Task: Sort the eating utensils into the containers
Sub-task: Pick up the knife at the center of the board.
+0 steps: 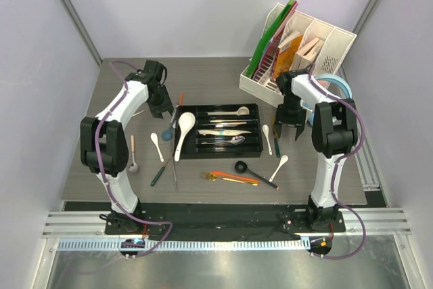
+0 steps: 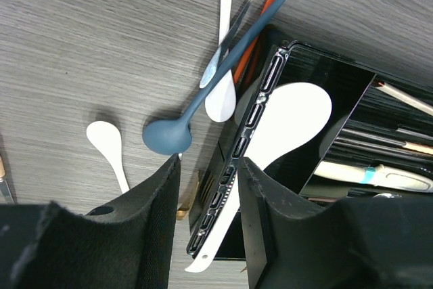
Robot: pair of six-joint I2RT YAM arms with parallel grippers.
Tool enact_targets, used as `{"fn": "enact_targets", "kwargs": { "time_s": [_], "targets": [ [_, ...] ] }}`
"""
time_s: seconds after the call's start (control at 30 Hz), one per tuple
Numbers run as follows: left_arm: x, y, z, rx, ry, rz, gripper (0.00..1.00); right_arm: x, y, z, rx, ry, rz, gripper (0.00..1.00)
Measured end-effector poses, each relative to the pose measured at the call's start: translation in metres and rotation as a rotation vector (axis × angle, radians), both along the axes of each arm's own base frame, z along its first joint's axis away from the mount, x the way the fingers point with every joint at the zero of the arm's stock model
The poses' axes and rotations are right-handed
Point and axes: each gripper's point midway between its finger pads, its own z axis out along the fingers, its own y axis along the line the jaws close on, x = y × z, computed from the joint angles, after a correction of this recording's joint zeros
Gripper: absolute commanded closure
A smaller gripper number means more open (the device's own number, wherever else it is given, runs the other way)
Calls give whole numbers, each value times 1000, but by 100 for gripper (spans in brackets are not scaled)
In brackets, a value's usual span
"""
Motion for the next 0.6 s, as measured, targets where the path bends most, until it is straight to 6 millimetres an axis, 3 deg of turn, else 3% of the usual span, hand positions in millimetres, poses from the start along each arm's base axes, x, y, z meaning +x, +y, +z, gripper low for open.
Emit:
{"fn": "enact_targets", "kwargs": {
  "time_s": [0.6],
  "targets": [
    [-2, 1, -1, 7, 8, 4, 60, -7, 12, -7, 6, 31, 56, 34]
  ]
}}
